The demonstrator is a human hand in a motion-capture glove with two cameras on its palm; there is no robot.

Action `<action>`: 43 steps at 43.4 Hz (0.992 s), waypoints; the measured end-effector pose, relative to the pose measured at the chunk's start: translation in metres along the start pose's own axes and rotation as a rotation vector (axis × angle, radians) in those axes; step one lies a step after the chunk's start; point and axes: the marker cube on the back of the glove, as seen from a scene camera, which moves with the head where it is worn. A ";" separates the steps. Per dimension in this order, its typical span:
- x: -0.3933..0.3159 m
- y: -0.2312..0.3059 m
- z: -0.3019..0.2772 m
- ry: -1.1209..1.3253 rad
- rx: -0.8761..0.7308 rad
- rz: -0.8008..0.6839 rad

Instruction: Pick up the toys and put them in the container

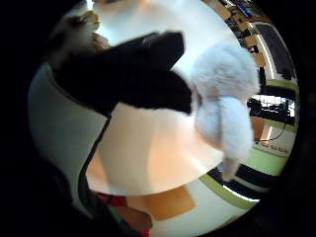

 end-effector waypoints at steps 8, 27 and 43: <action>-0.004 -0.004 0.010 0.096 -0.052 0.003; -0.011 -0.017 0.000 0.179 0.031 0.047; -0.004 -0.048 -0.011 0.311 0.285 -0.022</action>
